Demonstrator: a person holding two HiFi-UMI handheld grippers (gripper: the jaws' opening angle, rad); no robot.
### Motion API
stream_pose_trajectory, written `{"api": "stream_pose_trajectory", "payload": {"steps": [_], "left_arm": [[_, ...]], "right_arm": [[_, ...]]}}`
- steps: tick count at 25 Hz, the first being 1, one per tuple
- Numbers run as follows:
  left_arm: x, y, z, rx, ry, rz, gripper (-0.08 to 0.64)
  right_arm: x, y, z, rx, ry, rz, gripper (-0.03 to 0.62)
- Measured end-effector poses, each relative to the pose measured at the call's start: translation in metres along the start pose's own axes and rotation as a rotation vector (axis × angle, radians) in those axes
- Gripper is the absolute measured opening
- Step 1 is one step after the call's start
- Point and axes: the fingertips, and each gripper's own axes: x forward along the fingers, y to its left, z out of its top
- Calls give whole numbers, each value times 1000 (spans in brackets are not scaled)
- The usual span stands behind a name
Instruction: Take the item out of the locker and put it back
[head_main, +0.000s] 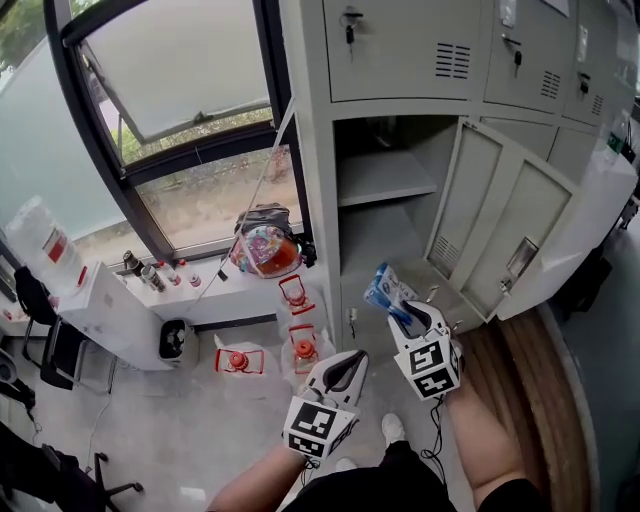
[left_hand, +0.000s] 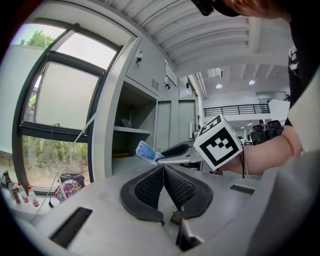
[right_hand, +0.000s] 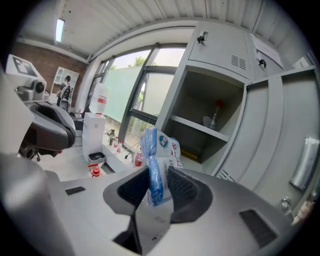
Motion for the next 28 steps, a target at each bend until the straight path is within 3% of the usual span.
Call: {"api": "stream_pose_trajectory", "payload": {"steps": [11,20,28], "left_arm": [[-8,-33,-7,-9,15,22,17],[7,-80,-14,-41,33,88,17],[16,-133,-18,-48,46,141,17]], "right_arm": [[-66,10,-4,184,-99,44,173],[-112,-5,-37,259,-123,126,173],[-155,-20,-68,266,-140,182,173]]}}
